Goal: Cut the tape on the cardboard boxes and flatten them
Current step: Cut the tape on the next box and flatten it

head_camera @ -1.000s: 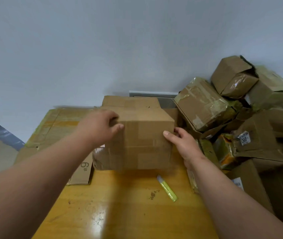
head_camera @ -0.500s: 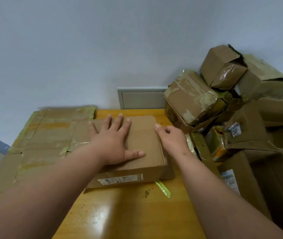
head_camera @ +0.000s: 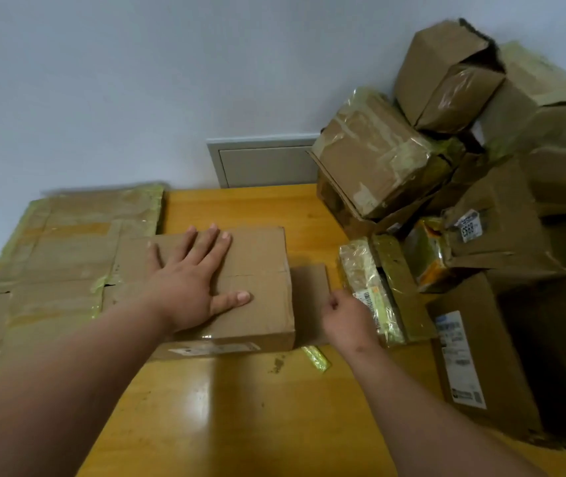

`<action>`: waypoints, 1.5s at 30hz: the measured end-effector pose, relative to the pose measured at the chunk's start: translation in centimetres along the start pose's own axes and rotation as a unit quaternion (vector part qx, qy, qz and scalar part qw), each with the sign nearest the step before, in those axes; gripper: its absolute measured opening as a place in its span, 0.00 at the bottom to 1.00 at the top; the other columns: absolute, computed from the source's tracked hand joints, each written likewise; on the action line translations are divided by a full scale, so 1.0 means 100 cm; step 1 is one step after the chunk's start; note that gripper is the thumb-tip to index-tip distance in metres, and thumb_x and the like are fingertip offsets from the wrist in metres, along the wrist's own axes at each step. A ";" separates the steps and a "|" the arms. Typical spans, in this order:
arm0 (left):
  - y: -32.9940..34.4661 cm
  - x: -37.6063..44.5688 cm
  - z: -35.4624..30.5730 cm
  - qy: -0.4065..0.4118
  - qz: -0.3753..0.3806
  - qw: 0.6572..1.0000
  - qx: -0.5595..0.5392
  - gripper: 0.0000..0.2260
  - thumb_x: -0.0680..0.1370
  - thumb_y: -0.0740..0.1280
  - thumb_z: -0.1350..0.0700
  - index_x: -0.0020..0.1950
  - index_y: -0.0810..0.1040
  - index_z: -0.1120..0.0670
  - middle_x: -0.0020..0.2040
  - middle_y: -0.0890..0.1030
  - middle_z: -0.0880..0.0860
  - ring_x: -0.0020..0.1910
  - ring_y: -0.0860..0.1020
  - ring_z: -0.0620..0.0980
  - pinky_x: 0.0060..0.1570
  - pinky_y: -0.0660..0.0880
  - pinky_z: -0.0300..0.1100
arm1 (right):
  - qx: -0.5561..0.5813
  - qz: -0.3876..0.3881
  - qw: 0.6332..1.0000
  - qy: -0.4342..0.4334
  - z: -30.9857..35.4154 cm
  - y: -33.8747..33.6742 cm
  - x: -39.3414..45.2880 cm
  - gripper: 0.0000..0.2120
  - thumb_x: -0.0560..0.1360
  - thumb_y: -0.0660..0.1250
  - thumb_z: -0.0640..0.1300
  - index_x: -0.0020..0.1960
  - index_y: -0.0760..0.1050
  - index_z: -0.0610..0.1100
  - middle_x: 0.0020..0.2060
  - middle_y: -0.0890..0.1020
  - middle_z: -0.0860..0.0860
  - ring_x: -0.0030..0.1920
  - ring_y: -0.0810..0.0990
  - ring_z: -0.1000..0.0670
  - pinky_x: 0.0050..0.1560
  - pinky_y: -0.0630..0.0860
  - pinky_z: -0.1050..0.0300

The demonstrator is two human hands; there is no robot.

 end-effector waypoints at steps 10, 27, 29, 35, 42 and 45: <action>0.001 0.022 -0.002 -0.013 -0.063 0.997 -0.033 0.38 0.67 0.33 0.23 0.76 0.36 0.33 0.80 0.36 0.44 0.79 0.36 0.51 0.72 0.36 0.66 | -0.335 0.115 0.927 -0.125 -0.016 0.054 -0.018 0.17 0.78 0.62 0.52 0.63 0.73 0.44 0.60 0.76 0.46 0.58 0.76 0.44 0.50 0.69 0.55; -0.004 0.003 -0.007 0.026 -0.010 0.999 -0.020 0.56 0.53 0.43 0.13 0.76 0.31 0.36 0.79 0.31 0.46 0.77 0.30 0.52 0.71 0.36 0.69 | -0.037 0.197 0.977 0.078 -0.012 0.010 -0.028 0.13 0.74 0.65 0.38 0.57 0.68 0.45 0.45 0.77 0.47 0.44 0.83 0.44 0.31 0.74 0.58; -0.008 0.002 -0.010 0.034 -0.007 0.999 -0.015 0.56 0.55 0.46 0.14 0.77 0.33 0.36 0.79 0.32 0.45 0.77 0.31 0.51 0.72 0.37 0.68 | 0.055 0.136 0.988 0.049 -0.002 -0.011 -0.028 0.10 0.75 0.67 0.40 0.52 0.68 0.48 0.45 0.77 0.48 0.45 0.83 0.44 0.38 0.77 0.54; -0.021 0.011 -0.033 0.080 0.009 0.997 -0.001 0.55 0.57 0.55 0.16 0.77 0.38 0.34 0.79 0.35 0.41 0.78 0.32 0.50 0.72 0.37 0.69 | 0.150 0.064 0.986 -0.031 0.032 -0.038 -0.015 0.09 0.79 0.66 0.53 0.55 0.66 0.56 0.43 0.74 0.59 0.41 0.76 0.55 0.37 0.73 0.57; -0.009 0.019 -0.033 0.080 0.042 0.996 0.020 0.57 0.51 0.50 0.12 0.68 0.21 0.32 0.76 0.25 0.43 0.74 0.24 0.52 0.71 0.34 0.68 | 0.197 0.096 0.974 -0.054 0.039 -0.039 0.007 0.10 0.81 0.61 0.53 0.58 0.61 0.60 0.49 0.72 0.58 0.45 0.75 0.55 0.38 0.74 0.57; -0.005 0.020 -0.029 0.084 0.051 0.995 0.027 0.59 0.51 0.50 0.12 0.69 0.21 0.33 0.71 0.20 0.42 0.72 0.21 0.51 0.71 0.34 0.68 | 0.231 0.115 0.964 -0.064 0.043 -0.041 0.014 0.04 0.83 0.57 0.50 0.58 0.66 0.54 0.53 0.76 0.50 0.45 0.78 0.51 0.33 0.74 0.70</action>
Point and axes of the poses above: each hand's wrist, its own x-axis towards the middle knuckle, its own y-axis out of the palm, z = x × y, the point moved 5 cm from there along x, towards the middle knuckle
